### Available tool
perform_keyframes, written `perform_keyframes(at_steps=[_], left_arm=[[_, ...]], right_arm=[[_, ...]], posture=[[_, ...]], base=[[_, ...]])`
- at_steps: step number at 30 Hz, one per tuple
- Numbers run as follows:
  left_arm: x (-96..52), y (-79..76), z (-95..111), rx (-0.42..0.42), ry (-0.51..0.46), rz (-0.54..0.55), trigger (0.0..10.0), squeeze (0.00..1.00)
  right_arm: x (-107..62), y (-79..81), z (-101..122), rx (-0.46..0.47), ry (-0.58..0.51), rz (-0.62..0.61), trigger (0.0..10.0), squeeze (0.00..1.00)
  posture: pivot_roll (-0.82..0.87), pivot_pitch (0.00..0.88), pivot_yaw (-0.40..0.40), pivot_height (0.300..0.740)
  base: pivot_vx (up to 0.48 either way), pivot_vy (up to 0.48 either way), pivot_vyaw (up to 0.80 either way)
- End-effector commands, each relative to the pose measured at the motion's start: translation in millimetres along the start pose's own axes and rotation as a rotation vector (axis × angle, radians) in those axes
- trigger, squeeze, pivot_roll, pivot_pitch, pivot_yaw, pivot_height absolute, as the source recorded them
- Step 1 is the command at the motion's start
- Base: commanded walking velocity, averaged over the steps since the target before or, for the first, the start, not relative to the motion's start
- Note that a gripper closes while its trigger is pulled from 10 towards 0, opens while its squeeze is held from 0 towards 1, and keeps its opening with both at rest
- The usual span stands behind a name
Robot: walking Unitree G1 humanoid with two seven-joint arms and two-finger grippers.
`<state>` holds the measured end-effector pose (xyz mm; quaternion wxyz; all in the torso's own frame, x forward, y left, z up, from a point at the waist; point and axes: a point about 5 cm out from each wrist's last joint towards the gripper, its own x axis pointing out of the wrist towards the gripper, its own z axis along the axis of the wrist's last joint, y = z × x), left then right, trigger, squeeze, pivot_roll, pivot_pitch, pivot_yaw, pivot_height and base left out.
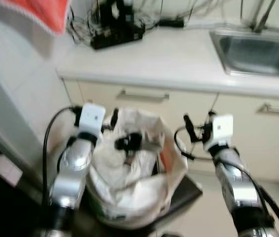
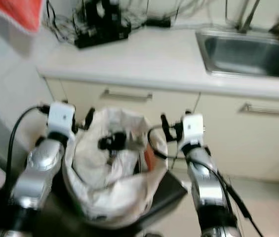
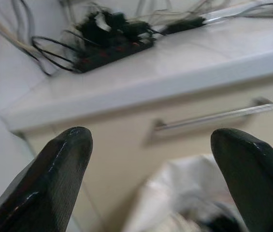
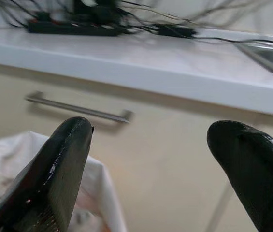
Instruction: Clothes washing
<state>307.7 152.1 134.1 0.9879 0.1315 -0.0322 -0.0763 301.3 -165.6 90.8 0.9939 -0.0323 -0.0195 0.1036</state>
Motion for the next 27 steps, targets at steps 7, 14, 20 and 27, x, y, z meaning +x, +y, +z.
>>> perform_keyframes(at_steps=[7,14,20,27], left_arm=[[-0.6,36.1,16,0.049,-0.006,0.048,10.0,0.0],[-36.3,106.1,84,0.304,-0.002,-0.011,10.0,0.0],[-57.7,139.1,110,0.351,0.04,0.08,10.0,0.0],[-81.3,130.6,106,0.333,0.114,0.074,10.0,0.0]], right_arm=[[8.6,11.3,-14,0.088,0.08,-0.001,10.0,0.0],[24.7,7.6,-42,0.262,0.277,-0.125,10.0,0.0],[28.4,24.9,-55,0.313,0.387,-0.07,10.0,0.0],[35.7,32.9,-55,0.309,0.455,-0.006,10.0,0.0]], posture=[[-0.05,0.0,0.038,0.74],[0.15,0.096,0.033,0.74],[0.23,0.133,0.03,0.74],[0.29,0.174,0.013,0.74]], base=[[0.0,0.0,0.0],[0.0,0.0,0.0],[0.0,0.0,0.0],[0.0,0.0,0.0]])
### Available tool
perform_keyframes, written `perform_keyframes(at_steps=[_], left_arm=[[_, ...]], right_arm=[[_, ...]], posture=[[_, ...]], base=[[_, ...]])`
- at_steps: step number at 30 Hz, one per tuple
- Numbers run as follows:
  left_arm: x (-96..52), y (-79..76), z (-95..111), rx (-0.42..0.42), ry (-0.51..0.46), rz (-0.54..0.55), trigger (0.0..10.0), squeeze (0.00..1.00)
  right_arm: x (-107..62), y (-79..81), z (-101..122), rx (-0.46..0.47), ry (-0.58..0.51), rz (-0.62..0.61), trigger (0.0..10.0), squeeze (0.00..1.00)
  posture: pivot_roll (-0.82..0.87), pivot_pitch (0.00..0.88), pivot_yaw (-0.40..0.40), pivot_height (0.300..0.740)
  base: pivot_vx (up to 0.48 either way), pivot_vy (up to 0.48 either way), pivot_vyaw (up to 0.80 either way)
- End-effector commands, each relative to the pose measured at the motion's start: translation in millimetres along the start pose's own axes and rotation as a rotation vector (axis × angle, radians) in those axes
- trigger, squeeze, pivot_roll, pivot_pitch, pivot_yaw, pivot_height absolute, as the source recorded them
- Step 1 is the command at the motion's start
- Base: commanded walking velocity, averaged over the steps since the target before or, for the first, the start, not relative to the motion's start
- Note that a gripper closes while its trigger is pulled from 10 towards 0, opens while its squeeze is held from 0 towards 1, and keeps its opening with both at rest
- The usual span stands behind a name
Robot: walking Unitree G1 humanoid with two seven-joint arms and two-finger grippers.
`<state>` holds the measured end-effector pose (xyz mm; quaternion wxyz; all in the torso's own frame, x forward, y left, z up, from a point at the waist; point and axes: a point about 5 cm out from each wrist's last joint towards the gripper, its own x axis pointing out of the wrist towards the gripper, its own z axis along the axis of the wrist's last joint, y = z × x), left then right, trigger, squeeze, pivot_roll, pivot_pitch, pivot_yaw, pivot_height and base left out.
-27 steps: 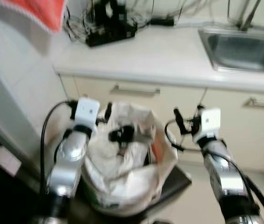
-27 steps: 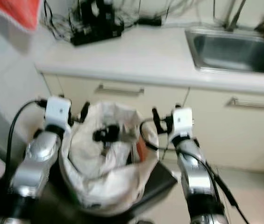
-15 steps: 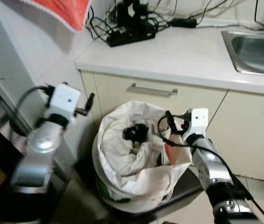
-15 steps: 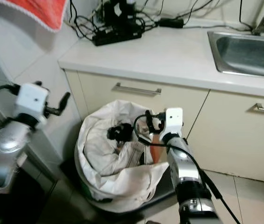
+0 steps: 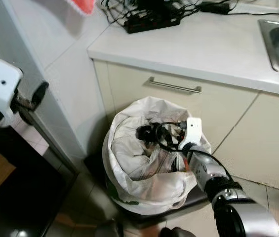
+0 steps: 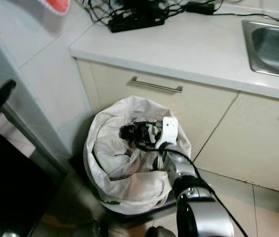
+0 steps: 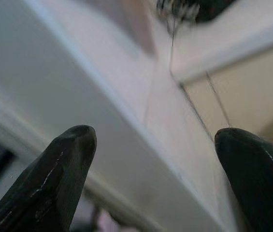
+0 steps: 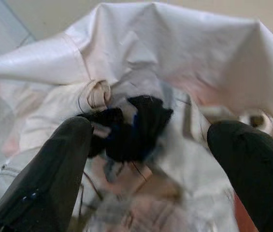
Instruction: Clothes washing
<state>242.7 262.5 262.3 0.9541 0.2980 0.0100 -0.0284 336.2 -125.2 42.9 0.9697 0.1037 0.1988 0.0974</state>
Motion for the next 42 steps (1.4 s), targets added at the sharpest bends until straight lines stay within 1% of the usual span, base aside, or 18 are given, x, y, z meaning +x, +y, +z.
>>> perform_keyframes(at_steps=[1,3,6,8,13,19,21,22,24,25,26,27,28,29,30,31,38,42], left_arm=[[-7.5,2.8,5,-0.011,0.007,0.003,10.0,0.0],[-9.0,2.8,5,-0.016,0.015,0.001,10.0,0.0],[-13.5,1.5,8,-0.033,0.037,-0.007,10.0,0.0],[-15.5,-1.0,8,-0.054,0.051,-0.013,10.0,0.0],[-16.3,-1.9,9,-0.083,0.064,0.0,10.0,0.0],[-13.7,-6.6,7,-0.112,0.096,-0.016,10.0,0.0],[-13.4,-7.3,7,-0.117,0.099,-0.019,10.0,0.0],[-12.7,-8.2,8,-0.121,0.101,-0.023,10.0,0.0],[-10.7,-10.2,7,-0.125,0.105,-0.032,10.0,0.0],[-9.6,-11.3,7,-0.126,0.108,-0.04,10.0,0.0],[-8.7,-12.0,7,-0.128,0.11,-0.044,10.0,0.0],[-8.1,-12.2,7,-0.129,0.111,-0.046,10.0,0.0],[-8.1,-12.2,7,-0.129,0.111,-0.046,10.0,0.0],[-7.6,-12.8,7,-0.131,0.113,-0.047,10.0,0.0],[-7.0,-13.6,6,-0.138,0.119,-0.046,10.0,0.0],[-6.8,-14.0,6,-0.142,0.122,-0.045,10.0,0.0],[-4.9,-18.4,0,-0.158,0.146,-0.037,10.0,0.0],[-3.3,-19.8,-1,-0.163,0.147,-0.036,10.0,0.0]], right_arm=[[-1.8,-7.0,-8,-0.013,0.053,-0.024,10.0,0.0],[-1.8,-8.7,-8,-0.017,0.062,-0.032,10.0,0.0],[-1.5,-11.8,-11,-0.008,0.121,-0.032,10.0,0.0],[-1.6,-13.7,-12,0.053,0.158,-0.035,10.0,0.0],[-1.5,-12.4,-12,0.088,0.17,-0.004,10.0,0.0],[-6.1,-12.7,-27,0.14,0.287,0.029,10.0,0.0],[-6.4,-12.9,-28,0.144,0.295,0.032,10.0,0.0],[-7.0,-13.4,-29,0.131,0.314,0.034,10.0,0.0],[-8.1,-14.0,-31,0.057,0.356,0.052,10.0,0.0],[-8.5,-15.1,-32,0.002,0.375,0.052,10.0,0.0],[-8.3,-16.0,-31,-0.06,0.384,0.056,0.0,0.0],[-8.0,-16.2,-30,-0.107,0.387,0.062,0.0,0.0],[-8.0,-16.2,-30,-0.107,0.387,0.062,0.0,0.0],[-7.6,-16.6,-29,-0.176,0.395,0.069,0.0,0.0],[-7.1,-16.9,-27,-0.291,0.408,0.08,0.0,0.0],[-6.8,-16.6,-26,-0.327,0.412,0.085,0.0,0.0],[-3.2,-2.3,-25,-0.453,0.404,0.183,0.0,0.0],[-1.4,3.3,-21,-0.467,0.38,0.226,0.0,0.0]], posture=[[0.29,0.177,0.012,0.74],[0.29,0.183,0.012,0.74],[0.3,0.193,0.007,0.74],[0.29,0.195,0.002,0.74],[0.29,0.197,-0.006,0.74],[0.27,0.203,0.003,0.74],[0.27,0.203,0.003,0.74],[0.26,0.204,0.009,0.74],[0.26,0.204,0.014,0.74],[0.26,0.203,0.015,0.74],[0.26,0.202,0.014,0.74],[0.25,0.202,0.014,0.74],[0.25,0.202,0.014,0.74],[0.25,0.2,0.011,0.74],[0.25,0.197,0.007,0.74],[0.25,0.197,0.007,0.74],[0.24,0.183,-0.01,0.74],[0.24,0.176,-0.014,0.74]], base=[[0.0,0.0,0.0],[0.0,0.0,0.0],[0.0,0.0,0.0],[0.0,0.0,0.0],[0.0,0.0,0.0],[0.0,0.0,0.0],[0.0,0.0,0.0],[0.0,0.0,0.0],[0.0,0.0,0.0],[0.0,0.0,0.0],[0.0,0.0,0.0],[0.0,0.0,0.0],[0.0,0.0,0.0],[0.0,0.0,0.0],[0.0,0.0,0.0],[0.0,0.0,0.0],[0.0,0.0,0.0],[0.0,0.0,0.0]])
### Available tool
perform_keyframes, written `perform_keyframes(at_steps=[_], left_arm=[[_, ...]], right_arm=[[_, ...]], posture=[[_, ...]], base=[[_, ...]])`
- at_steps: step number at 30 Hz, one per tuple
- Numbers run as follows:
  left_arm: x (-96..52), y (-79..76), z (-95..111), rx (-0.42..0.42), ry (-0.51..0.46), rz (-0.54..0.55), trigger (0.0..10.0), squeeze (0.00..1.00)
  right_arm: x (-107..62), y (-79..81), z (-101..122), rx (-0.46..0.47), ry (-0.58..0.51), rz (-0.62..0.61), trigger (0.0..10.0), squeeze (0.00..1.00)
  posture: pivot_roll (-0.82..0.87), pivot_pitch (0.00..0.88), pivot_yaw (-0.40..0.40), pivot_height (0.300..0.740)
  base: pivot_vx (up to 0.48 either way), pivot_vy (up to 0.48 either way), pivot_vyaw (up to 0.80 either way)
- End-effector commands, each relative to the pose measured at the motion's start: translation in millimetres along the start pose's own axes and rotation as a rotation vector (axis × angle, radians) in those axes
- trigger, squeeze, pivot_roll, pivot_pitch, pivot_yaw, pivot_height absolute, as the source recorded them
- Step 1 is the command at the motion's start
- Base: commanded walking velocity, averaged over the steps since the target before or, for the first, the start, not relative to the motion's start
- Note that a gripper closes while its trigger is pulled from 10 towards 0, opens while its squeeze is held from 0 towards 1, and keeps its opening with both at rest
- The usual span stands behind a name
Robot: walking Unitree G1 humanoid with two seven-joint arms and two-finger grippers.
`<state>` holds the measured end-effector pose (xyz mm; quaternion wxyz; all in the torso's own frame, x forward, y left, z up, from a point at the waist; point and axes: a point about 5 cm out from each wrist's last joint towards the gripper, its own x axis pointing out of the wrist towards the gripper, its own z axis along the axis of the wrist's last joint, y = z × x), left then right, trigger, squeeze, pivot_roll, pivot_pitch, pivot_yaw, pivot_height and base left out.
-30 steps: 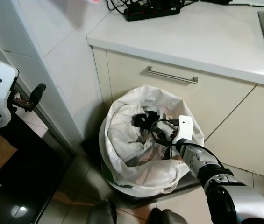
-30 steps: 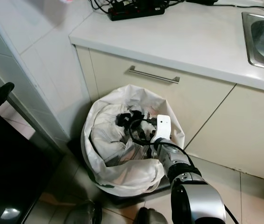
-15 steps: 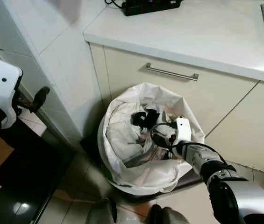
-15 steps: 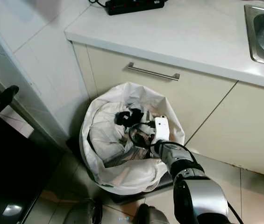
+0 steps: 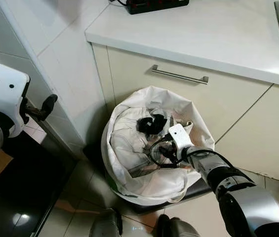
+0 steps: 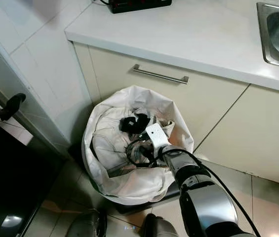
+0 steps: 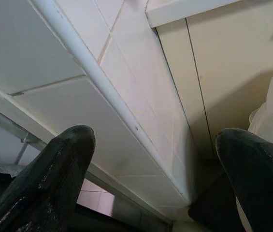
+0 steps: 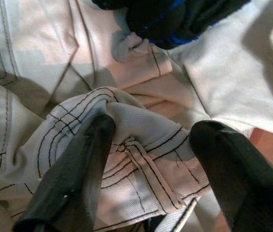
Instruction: Clothes washing
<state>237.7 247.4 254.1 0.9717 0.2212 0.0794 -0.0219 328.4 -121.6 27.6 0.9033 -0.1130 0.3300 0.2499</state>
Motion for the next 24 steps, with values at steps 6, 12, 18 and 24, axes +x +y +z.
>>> perform_keyframes(at_steps=[6,12,18,24], left_arm=[[4.4,-5.9,-5,-0.007,0.018,-0.005,10.0,0.0],[7.1,-8.6,-9,-0.017,0.018,-0.006,10.0,0.0],[11.6,-15.5,-11,-0.041,0.0,-0.014,10.0,0.0],[16.0,-23.2,-12,-0.053,-0.009,-0.026,10.0,0.0]], right_arm=[[1.7,8.9,14,0.026,-0.076,0.098,0.0,0.0],[-2.3,9.4,55,0.203,-0.289,0.191,0.0,0.0],[-14.8,0.3,98,0.274,-0.513,0.232,0.0,0.0],[-16.6,-22.0,81,0.056,-0.41,-0.039,10.0,0.0]], posture=[[0.22,0.172,-0.018,0.74],[0.21,0.159,-0.025,0.74],[0.19,0.126,-0.036,0.74],[0.17,0.108,-0.046,0.74]], base=[[0.0,0.0,0.0],[0.0,0.0,0.0],[0.0,0.0,0.0],[0.0,0.0,0.0]])
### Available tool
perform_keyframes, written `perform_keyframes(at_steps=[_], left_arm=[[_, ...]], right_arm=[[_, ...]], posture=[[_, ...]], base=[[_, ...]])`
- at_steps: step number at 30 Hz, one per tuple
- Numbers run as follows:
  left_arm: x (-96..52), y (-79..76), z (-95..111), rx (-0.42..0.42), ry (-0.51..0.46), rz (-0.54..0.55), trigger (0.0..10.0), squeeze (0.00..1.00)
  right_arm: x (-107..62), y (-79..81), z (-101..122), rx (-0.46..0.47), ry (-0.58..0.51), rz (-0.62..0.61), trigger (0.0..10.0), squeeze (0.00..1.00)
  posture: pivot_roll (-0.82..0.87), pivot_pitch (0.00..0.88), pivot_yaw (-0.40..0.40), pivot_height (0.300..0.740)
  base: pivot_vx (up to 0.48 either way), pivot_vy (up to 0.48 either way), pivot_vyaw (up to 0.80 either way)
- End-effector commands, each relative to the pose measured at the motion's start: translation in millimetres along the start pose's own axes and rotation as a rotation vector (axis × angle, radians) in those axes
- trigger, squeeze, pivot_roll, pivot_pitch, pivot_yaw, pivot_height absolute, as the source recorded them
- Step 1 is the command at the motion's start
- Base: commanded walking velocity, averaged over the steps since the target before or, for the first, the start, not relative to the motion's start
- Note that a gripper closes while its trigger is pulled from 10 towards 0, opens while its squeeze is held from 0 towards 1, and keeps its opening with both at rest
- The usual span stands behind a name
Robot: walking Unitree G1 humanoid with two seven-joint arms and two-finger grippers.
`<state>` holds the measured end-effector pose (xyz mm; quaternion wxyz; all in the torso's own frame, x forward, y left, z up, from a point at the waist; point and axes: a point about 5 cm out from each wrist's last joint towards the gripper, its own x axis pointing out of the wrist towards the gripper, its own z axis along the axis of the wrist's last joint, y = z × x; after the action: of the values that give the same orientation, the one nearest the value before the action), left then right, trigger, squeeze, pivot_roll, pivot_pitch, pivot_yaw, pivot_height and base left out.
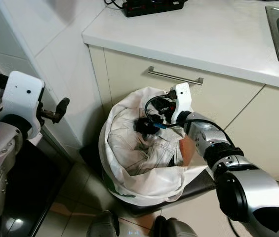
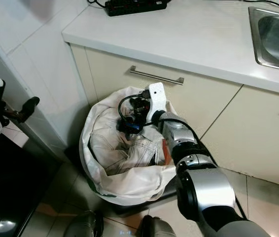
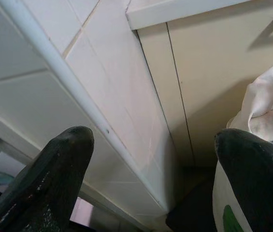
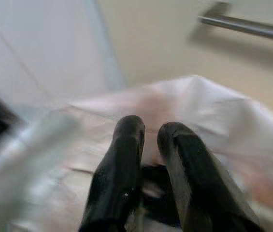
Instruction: Clothes washing
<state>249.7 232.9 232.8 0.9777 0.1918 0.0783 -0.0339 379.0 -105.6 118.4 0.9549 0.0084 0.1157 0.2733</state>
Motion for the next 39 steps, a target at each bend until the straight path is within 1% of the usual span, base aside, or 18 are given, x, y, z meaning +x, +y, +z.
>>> perform_keyframes(at_steps=[1,2,3,4,6,8,9,12,14,15,18,20,22,23,27,28,36,39], left_arm=[[1.6,-2.7,-2,0.005,0.0,0.0,10.0,0.0],[1.6,-2.7,-2,0.005,0.0,0.0,10.0,0.0],[2.5,-3.6,-2,0.003,-0.002,0.001,10.0,0.0],[4.2,-6.8,-2,0.001,-0.012,-0.002,10.0,0.0],[4.8,-9.9,-2,0.0,-0.019,-0.007,10.0,0.0],[5.4,-11.7,-3,-0.006,-0.021,-0.008,10.0,0.0],[5.4,-11.7,-3,-0.006,-0.021,-0.008,10.0,0.0],[6.3,-12.5,-5,-0.009,-0.02,-0.006,10.0,0.0],[7.5,-13.8,-6,-0.014,-0.025,-0.005,10.0,0.0],[7.5,-13.8,-6,-0.014,-0.025,-0.005,10.0,0.0],[8.7,-16.5,-6,-0.02,-0.03,-0.01,10.0,0.0],[9.4,-18.1,-7,-0.021,-0.03,-0.012,10.0,0.0],[9.6,-18.6,-7,-0.022,-0.03,-0.013,10.0,0.0],[9.8,-19.3,-7,-0.023,-0.03,-0.014,10.0,0.0],[9.9,-20.2,-8,-0.023,-0.03,-0.018,10.0,0.0],[10.1,-20.3,-8,-0.021,-0.027,-0.02,10.0,0.0],[10.5,-20.3,-8,-0.017,-0.027,-0.024,10.0,0.0],[8.3,-22.2,-12,-0.013,-0.007,-0.043,10.0,0.0]], right_arm=[[-10.2,-11.5,-25,-0.116,0.102,-0.112,10.0,0.0],[-10.2,-11.5,-25,-0.116,0.102,-0.112,10.0,0.0],[-12.0,-12.6,-28,-0.122,0.111,-0.113,10.0,0.78],[-13.4,-7.8,-33,-0.121,0.119,-0.022,10.0,1.0],[-15.9,-7.4,-35,-0.115,0.135,0.038,10.0,1.0],[-19.9,-13.0,-33,-0.121,0.124,0.069,10.0,1.0],[-19.9,-13.0,-33,-0.121,0.124,0.069,10.0,1.0],[-27.4,-21.5,-33,-0.167,0.159,0.119,10.0,1.0],[-32.0,-31.4,-31,-0.201,0.183,0.089,10.0,1.0],[-32.0,-31.4,-31,-0.201,0.183,0.089,10.0,1.0],[-34.4,-37.8,-29,-0.212,0.194,0.061,10.0,1.0],[-35.8,-40.4,-32,-0.207,0.213,0.03,10.0,1.0],[-36.5,-40.7,-35,-0.202,0.222,0.02,10.0,1.0],[-37.3,-39.7,-40,-0.182,0.236,0.015,10.0,1.0],[-36.1,-35.9,-44,-0.164,0.233,0.011,10.0,1.0],[-35.2,-35.2,-46,-0.148,0.237,-0.019,10.0,1.0],[-34.0,-29.3,-57,-0.113,0.259,-0.053,10.0,1.0],[-33.6,-26.3,-62,-0.107,0.279,-0.055,10.0,1.0]], posture=[[0.17,0.108,-0.045,0.74],[0.17,0.108,-0.045,0.74],[0.16,0.107,-0.046,0.74],[0.16,0.102,-0.049,0.74],[0.16,0.1,-0.051,0.74],[0.15,0.096,-0.056,0.74],[0.15,0.096,-0.056,0.74],[0.14,0.096,-0.061,0.74],[0.13,0.097,-0.062,0.74],[0.13,0.097,-0.062,0.74],[0.12,0.096,-0.063,0.74],[0.12,0.098,-0.064,0.74],[0.12,0.098,-0.064,0.74],[0.12,0.1,-0.064,0.74],[0.12,0.101,-0.061,0.74],[0.12,0.102,-0.06,0.74],[0.12,0.108,-0.052,0.74],[0.14,0.114,-0.05,0.74]], base=[[0.0,0.0,0.0],[0.0,0.0,0.0],[0.0,0.0,0.0],[0.0,0.0,0.0],[0.0,0.0,0.0],[0.0,0.0,0.0],[0.0,0.0,0.0],[0.0,0.0,0.0],[0.0,0.0,0.0],[0.0,0.0,0.0],[0.0,0.0,0.0],[0.0,0.0,0.0],[0.0,0.0,0.0],[0.0,0.0,0.0],[0.0,0.0,0.0],[0.0,0.0,0.0],[0.0,0.0,0.0],[0.0,0.0,0.0]])
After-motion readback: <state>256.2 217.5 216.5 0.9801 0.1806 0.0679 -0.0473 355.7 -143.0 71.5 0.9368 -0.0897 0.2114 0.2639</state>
